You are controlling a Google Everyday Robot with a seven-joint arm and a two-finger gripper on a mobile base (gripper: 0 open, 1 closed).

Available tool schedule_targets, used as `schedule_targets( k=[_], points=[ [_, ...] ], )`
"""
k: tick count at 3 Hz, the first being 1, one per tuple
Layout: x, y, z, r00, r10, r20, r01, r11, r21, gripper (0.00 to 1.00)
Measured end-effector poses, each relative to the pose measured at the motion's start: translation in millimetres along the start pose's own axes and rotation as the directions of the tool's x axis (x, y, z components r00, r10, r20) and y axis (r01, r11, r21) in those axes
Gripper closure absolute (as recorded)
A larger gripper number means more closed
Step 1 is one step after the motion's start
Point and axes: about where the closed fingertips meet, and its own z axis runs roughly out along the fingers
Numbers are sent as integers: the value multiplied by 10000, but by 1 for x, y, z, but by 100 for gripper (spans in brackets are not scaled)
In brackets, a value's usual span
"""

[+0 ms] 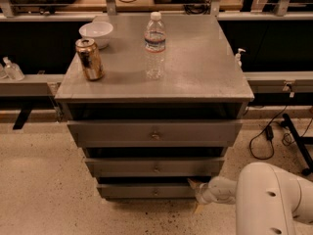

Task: Open bottom drawer

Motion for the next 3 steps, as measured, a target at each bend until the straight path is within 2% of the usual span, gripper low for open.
schedule_targets(
  k=[1, 2, 3],
  points=[
    [-2, -2, 3, 9990, 279, 356, -279, 9996, -7, 35],
    [-8, -6, -2, 9975, 270, 660, -277, 9996, 96, 57],
    [-17, -8, -9, 9960, 113, 890, -132, 9997, 212, 62]
  ],
)
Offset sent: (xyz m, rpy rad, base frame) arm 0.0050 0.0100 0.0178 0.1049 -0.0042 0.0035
